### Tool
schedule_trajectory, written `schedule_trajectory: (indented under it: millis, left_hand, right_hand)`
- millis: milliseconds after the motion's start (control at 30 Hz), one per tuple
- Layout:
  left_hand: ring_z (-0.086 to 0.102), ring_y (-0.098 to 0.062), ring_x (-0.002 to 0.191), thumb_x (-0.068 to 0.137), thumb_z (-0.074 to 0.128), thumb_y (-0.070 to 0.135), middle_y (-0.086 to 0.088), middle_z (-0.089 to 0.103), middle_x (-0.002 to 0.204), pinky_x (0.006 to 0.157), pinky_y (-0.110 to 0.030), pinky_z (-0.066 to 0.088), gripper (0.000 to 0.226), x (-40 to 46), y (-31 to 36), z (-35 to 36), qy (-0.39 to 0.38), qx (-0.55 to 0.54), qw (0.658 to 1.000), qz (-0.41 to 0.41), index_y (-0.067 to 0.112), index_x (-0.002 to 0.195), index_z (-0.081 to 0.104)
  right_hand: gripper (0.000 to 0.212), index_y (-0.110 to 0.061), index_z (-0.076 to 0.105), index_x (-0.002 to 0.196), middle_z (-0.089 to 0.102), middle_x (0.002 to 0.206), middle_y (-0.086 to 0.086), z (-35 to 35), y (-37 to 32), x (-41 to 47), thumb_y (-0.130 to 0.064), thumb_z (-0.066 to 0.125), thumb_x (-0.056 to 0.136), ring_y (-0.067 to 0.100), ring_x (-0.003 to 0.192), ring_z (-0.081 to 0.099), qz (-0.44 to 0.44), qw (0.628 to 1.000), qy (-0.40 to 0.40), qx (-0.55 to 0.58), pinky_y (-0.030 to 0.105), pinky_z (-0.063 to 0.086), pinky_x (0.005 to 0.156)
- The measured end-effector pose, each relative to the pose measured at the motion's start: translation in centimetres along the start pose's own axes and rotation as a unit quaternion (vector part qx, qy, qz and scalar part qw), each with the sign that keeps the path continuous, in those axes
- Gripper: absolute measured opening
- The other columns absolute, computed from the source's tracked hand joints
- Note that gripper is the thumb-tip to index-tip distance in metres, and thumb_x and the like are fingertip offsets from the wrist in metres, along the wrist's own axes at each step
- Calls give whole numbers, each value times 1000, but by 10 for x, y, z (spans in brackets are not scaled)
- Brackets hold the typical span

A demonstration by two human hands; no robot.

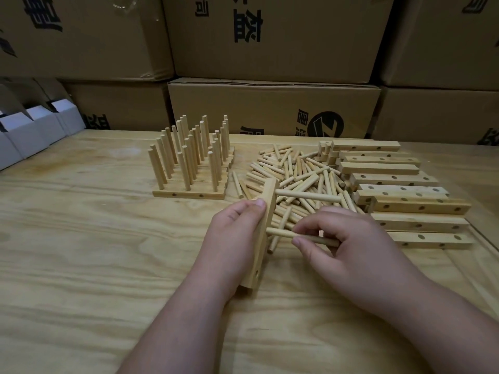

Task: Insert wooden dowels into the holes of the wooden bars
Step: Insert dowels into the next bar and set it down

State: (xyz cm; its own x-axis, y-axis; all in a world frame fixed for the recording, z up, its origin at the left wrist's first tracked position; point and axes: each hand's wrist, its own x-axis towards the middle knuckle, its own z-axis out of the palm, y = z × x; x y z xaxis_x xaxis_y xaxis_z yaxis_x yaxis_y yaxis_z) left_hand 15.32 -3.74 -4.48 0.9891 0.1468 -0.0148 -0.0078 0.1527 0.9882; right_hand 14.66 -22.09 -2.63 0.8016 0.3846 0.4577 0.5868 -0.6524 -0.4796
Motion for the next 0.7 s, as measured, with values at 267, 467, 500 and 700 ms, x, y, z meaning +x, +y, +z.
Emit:
schedule_trajectory:
  millis: [267, 467, 500, 700]
  left_hand:
    - [58, -23, 68, 101, 57, 31, -7, 64, 73, 67, -41, 51, 27, -3, -1, 6, 3, 22, 999, 36, 14, 86, 71]
    - [58, -14, 71, 105, 50, 27, -6, 62, 79, 59, -23, 51, 27, -5, -4, 11, 2, 34, 996, 83, 7, 95, 65]
    - [59, -13, 70, 105, 49, 26, -6, 63, 79, 57, -21, 51, 27, -6, -4, 11, -1, 26, 996, 80, 6, 96, 65]
    - [60, -13, 48, 105, 50, 32, -5, 67, 64, 42, -24, 47, 31, -3, -1, 8, 56, -54, 997, 1, 17, 90, 72]
  right_hand:
    - [6, -30, 73, 92, 63, 83, -20, 0, -2, 0, -28, 74, 87, 2, 83, 61, -11, 999, 22, 25, 13, 44, 69]
    - [5, -31, 71, 93, 60, 84, -19, 1, -3, -2, -29, 71, 90, 5, 82, 59, -6, 999, 22, 28, 21, 46, 68]
    - [5, -31, 71, 94, 60, 84, -19, 2, -4, -1, -30, 70, 90, 5, 83, 59, -7, 999, 23, 25, 22, 46, 69]
    - [33, -33, 65, 111, 64, 89, -18, 1, -5, -7, -54, 44, 96, 8, 85, 63, 9, 989, 63, 133, 14, 44, 65]
